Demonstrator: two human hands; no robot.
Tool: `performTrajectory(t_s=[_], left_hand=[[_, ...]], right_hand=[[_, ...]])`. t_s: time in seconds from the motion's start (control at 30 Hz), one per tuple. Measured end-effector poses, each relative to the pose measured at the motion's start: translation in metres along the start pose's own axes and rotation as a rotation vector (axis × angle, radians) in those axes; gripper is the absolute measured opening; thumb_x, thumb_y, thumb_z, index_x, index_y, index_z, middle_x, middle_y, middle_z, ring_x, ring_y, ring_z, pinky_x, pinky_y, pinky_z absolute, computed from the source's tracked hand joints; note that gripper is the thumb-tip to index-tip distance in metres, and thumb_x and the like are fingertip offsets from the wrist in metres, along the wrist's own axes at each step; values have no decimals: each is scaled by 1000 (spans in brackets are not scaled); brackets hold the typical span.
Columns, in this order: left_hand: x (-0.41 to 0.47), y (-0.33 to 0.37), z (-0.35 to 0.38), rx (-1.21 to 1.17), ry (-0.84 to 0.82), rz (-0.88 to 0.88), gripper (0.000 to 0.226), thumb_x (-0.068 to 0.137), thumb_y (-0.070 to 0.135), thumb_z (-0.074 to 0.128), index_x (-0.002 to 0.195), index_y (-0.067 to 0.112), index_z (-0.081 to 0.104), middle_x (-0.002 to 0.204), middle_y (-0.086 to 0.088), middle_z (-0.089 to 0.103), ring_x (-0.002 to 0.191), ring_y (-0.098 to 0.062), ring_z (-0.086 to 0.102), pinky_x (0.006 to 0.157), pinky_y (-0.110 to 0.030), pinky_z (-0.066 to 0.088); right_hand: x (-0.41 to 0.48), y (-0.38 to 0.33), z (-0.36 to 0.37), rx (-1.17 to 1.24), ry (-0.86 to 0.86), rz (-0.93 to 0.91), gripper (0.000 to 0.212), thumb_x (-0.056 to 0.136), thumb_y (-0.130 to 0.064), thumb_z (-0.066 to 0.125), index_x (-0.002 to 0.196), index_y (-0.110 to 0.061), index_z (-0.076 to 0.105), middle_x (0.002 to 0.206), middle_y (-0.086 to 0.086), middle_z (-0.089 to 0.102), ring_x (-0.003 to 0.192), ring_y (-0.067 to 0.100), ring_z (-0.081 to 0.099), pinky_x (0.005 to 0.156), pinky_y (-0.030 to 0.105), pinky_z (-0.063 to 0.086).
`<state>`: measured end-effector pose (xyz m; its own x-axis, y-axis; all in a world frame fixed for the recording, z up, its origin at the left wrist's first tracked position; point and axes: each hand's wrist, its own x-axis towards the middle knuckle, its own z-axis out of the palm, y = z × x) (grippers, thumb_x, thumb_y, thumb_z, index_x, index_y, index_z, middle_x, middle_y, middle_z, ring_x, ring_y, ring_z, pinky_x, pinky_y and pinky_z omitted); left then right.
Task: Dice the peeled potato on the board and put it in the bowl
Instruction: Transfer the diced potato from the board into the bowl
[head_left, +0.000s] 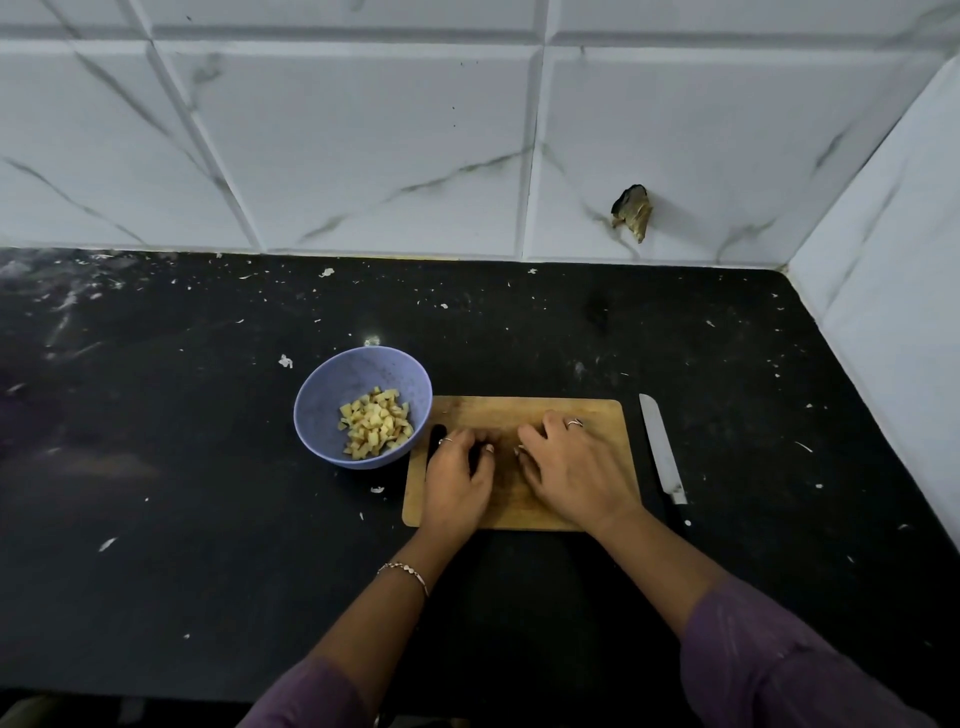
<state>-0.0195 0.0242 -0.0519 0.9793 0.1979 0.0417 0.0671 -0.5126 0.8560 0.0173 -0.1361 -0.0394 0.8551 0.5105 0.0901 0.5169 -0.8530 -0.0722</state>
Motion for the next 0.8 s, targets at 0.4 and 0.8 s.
performTrajectory(t_s=[0.4, 0.8], left_hand=[[1, -1, -1, 20, -19, -10, 16, 97, 11, 56, 108, 17, 67, 101, 11, 61, 94, 2, 55, 85, -16, 43], [1, -1, 0, 26, -33, -27, 15, 97, 13, 56, 107, 19, 66, 102, 11, 60, 94, 1, 53, 82, -13, 39]], right_hand=[[8, 2, 2, 23, -40, -116, 18, 101, -32, 40, 112, -22, 50, 101, 3, 59, 79, 18, 58, 64, 34, 54], [13, 0, -8, -47, -67, -198, 16, 100, -11, 46, 114, -18, 51, 96, 3, 60, 71, 15, 58, 59, 28, 54]])
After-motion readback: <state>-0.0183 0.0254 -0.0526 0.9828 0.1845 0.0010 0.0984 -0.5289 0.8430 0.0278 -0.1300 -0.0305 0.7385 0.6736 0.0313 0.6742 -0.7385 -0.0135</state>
